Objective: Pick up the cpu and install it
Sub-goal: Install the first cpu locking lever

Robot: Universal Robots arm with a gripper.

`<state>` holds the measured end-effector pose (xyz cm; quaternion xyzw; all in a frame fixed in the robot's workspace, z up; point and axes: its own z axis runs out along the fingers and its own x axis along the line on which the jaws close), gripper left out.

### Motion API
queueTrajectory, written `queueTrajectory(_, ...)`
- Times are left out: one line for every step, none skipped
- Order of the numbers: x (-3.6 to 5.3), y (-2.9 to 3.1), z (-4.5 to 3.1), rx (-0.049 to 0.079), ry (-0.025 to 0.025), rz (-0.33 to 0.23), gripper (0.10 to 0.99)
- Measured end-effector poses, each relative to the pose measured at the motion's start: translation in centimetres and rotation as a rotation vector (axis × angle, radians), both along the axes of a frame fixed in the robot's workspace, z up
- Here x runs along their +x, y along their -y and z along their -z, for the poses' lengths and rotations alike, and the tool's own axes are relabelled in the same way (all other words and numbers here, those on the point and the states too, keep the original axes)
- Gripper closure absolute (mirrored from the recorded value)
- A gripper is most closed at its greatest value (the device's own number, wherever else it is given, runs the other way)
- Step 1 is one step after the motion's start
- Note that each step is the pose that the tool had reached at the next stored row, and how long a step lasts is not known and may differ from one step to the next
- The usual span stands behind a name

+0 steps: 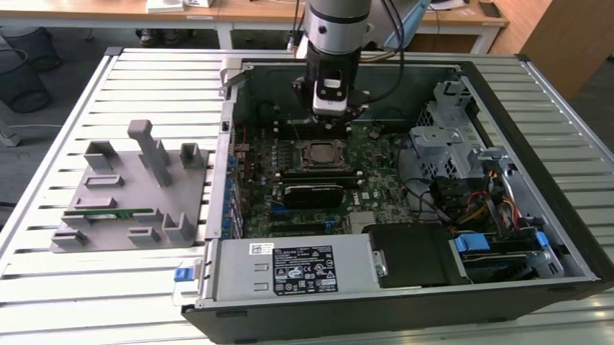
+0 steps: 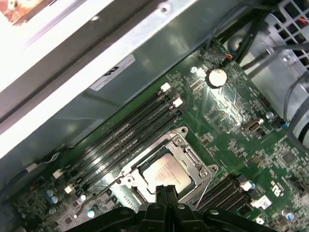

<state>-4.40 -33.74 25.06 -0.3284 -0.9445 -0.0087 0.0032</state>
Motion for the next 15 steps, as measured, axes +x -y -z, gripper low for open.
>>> queueTrajectory(0.00, 0.00, 0.00, 0.000, -0.0001, -0.018, 0.980)
queueTrajectory(-0.01, 0.00, 0.00, 0.000, -0.0001, -0.035, 0.980)
queueTrajectory(-0.01, 0.01, 0.01, 0.000, -0.0001, -0.052, 0.980)
queueTrajectory(0.00, 0.01, 0.01, 0.001, -0.0001, -0.071, 0.980)
queueTrajectory(0.00, 0.01, 0.02, 0.001, -0.0001, -0.087, 0.980)
queueTrajectory(0.00, 0.00, 0.02, 0.001, -0.0001, -0.102, 0.980)
queueTrajectory(0.00, 0.00, 0.02, 0.001, -0.0001, -0.117, 0.980)
queueTrajectory(0.00, 0.00, 0.03, 0.001, -0.0001, -0.131, 0.980)
queueTrajectory(0.00, 0.00, 0.03, 0.001, -0.0001, -0.146, 0.980)
queueTrajectory(0.00, 0.00, 0.03, 0.001, -0.0001, -0.160, 0.980)
queueTrajectory(0.00, 0.00, 0.03, 0.001, -0.0001, -0.175, 0.980)
queueTrajectory(0.00, 0.00, 0.04, 0.001, -0.0001, -0.190, 0.980)
queueTrajectory(0.00, 0.00, 0.04, 0.001, -0.0001, -0.205, 0.980)
queueTrajectory(0.00, 0.00, 0.04, 0.001, -0.0001, -0.220, 0.980)
queueTrajectory(0.00, 0.00, 0.04, 0.001, -0.0002, -0.235, 0.980)
